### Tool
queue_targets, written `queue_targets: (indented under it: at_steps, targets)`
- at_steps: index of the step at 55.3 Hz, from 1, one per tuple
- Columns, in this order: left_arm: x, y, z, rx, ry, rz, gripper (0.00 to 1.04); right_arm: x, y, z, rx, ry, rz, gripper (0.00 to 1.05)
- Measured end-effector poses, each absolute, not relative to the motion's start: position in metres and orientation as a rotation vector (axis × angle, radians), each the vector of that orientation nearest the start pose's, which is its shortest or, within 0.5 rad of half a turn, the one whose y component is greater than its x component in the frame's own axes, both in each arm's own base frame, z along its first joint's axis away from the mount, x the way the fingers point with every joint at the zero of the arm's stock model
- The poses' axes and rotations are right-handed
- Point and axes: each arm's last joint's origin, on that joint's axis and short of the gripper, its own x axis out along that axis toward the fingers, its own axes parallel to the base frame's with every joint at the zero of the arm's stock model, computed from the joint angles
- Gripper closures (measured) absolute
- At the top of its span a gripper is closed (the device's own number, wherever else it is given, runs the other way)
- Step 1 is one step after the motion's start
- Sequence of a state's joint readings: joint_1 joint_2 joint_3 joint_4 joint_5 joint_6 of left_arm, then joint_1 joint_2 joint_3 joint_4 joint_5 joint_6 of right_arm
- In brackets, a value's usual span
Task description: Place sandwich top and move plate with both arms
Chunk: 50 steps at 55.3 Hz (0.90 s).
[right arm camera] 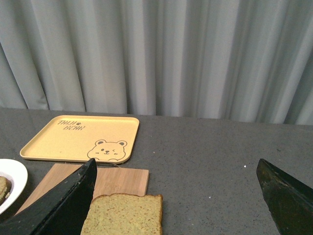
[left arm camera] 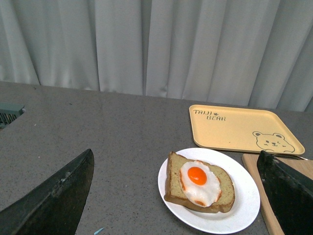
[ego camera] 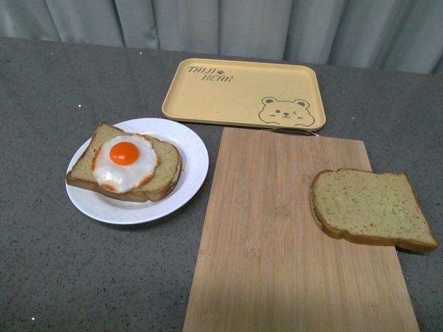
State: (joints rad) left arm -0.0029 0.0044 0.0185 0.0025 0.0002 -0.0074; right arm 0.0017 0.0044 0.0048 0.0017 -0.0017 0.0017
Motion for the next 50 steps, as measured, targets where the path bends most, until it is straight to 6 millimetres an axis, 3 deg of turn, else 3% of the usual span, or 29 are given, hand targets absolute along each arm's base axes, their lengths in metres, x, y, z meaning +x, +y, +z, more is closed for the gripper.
queue_targets:
  at_steps: [50]
  targets:
    - [0.0968, -0.0003, 0.1697, -0.007, -0.017, -0.003, 0.07, 0.0977, 0.0002, 0.1649, 0.002, -0.002, 0.003, 0.09]
